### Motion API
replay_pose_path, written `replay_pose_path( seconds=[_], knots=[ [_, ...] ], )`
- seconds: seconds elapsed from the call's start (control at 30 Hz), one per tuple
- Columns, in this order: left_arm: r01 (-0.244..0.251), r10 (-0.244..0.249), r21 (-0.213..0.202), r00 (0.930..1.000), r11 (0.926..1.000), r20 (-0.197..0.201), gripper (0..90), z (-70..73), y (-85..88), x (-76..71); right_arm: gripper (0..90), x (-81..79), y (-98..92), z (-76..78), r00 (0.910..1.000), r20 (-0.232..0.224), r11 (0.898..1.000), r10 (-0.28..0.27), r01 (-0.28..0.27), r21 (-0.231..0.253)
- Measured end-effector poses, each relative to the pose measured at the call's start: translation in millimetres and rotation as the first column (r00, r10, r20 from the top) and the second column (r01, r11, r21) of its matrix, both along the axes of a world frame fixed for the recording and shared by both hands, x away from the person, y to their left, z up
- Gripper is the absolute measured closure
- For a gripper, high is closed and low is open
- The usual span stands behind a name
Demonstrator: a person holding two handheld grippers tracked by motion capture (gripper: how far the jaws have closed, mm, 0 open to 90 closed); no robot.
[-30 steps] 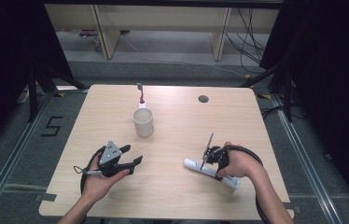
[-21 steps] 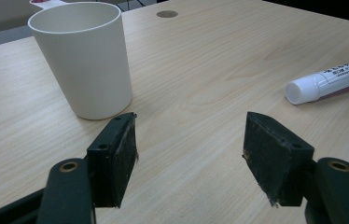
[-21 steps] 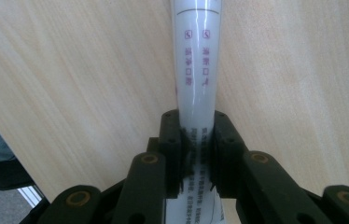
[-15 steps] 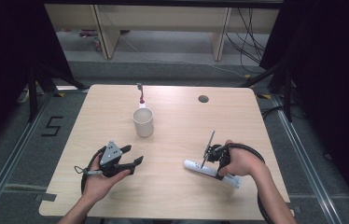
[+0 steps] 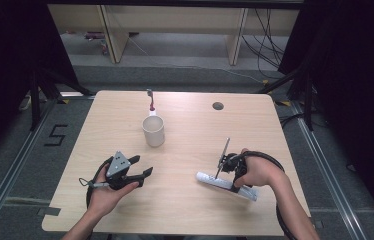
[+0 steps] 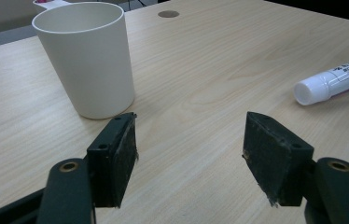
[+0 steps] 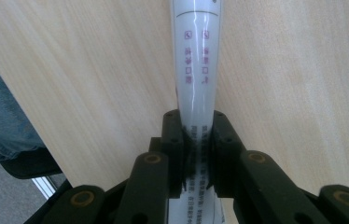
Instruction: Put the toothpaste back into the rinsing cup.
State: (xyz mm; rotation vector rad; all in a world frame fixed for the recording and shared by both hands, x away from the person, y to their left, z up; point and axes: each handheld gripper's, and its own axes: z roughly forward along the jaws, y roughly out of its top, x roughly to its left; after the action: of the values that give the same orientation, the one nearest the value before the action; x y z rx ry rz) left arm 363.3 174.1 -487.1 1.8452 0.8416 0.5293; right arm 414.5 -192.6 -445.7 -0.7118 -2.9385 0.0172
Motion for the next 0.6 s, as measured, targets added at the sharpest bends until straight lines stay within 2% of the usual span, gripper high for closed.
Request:
replay_pose_path(
  seconds=[0.1,0.37,0.47,0.6],
  knots=[
    [-0.002,0.002,-0.001,1.0,1.0,0.001,34.5,0.1,-0.2,0.3,79.1,0.9,-0.6,1.7,0.9999,-0.002,1.0,0.014,-0.014,0.011],
    [0.005,-0.005,0.003,1.0,1.0,0.002,34.6,1.2,-2.9,-0.3,79.1,4.6,-0.5,15.1,0.9999,0.008,1.0,-0.01,0.009,0.017],
    [0.018,-0.018,0.004,0.9998,0.9998,0.006,34.6,2.6,-4.0,-1.0,79.1,7.6,-0.4,18.0,0.9998,0.016,1.0,0.01,-0.01,0.028],
    [0.048,-0.048,0.0,0.9988,0.9988,0.012,34.6,4.4,-6.5,-1.7,79.1,8.2,2.8,23.9,0.9998,0.013,1.0,0.011,-0.012,0.02]
  ],
)
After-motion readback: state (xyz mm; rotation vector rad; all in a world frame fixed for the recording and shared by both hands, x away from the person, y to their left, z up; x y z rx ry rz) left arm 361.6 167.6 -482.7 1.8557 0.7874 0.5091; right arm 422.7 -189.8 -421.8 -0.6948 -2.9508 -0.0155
